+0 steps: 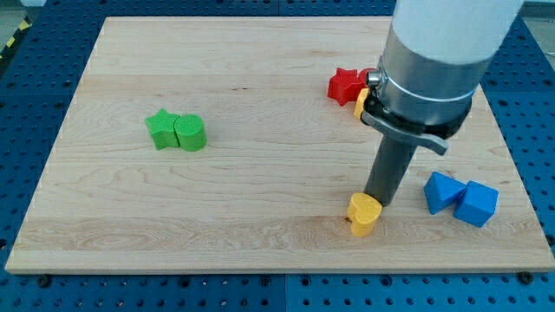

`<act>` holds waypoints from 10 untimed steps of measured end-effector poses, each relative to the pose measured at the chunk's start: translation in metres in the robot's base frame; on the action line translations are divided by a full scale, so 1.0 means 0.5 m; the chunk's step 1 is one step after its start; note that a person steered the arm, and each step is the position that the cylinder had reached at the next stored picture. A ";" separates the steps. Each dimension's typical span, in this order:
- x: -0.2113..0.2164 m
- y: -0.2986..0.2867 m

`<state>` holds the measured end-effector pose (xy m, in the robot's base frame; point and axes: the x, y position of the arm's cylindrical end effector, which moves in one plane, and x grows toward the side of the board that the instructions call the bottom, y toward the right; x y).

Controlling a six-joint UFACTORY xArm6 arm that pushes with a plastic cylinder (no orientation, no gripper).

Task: Move the yellow heart towards center of the board

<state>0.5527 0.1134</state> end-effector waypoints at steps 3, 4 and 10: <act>0.057 0.016; 0.091 0.017; 0.068 -0.119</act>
<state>0.5866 0.0540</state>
